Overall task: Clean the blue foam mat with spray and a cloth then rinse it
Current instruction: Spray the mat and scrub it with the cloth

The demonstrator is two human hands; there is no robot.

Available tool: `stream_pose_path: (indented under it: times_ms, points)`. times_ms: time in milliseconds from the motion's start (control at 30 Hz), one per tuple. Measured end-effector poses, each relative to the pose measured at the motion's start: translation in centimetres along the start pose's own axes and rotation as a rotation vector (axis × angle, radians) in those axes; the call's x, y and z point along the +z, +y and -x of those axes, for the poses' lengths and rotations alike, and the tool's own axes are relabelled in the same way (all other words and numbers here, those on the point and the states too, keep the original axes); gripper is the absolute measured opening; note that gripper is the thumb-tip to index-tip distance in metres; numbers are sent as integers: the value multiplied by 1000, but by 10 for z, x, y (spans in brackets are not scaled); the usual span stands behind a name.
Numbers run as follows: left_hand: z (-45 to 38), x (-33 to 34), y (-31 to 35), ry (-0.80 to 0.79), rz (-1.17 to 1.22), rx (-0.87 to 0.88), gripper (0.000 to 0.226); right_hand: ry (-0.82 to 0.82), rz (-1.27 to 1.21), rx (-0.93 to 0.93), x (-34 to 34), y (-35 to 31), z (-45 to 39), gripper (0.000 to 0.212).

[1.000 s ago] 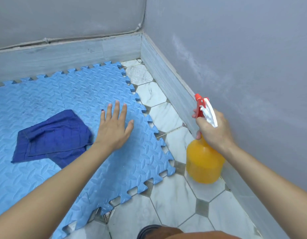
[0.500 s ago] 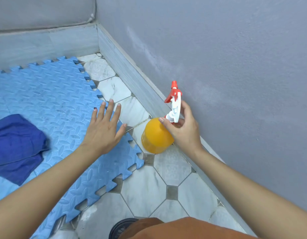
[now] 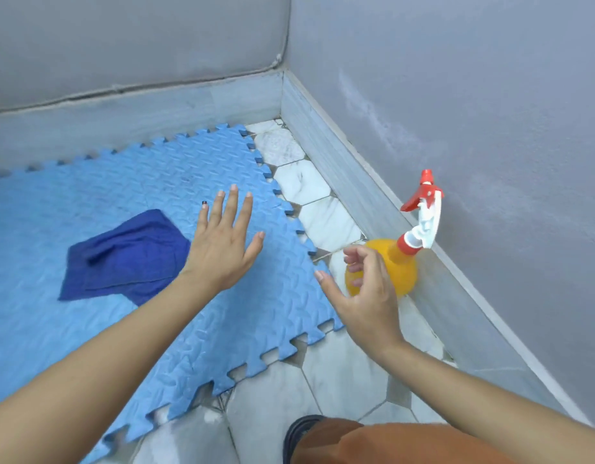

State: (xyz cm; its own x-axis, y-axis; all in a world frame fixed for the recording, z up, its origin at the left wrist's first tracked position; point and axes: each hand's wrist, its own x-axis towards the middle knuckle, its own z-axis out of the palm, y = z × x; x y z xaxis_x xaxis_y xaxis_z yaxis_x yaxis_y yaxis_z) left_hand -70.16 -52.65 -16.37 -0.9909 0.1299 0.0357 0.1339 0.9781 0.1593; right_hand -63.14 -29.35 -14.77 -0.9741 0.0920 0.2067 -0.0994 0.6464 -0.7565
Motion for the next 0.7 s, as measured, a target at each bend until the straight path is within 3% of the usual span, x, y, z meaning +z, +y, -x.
stream_pose_path:
  times_ms: [233, 400, 533, 700]
  points:
    - [59, -34, -113, 94, -67, -308, 77, -171, 42, -121, 98, -49, -75, 55]
    - [92, -19, -164, 66, -37, -516, 71, -366, 249, -251, 170, -49, -107, 65]
    - [88, 11, -169, -54, 11, -502, 82, -512, 444, -293, 215, -37, -142, 69]
    - [40, 50, -154, -108, 81, -479, 73, -556, 619, -318, 255, -17, -163, 66]
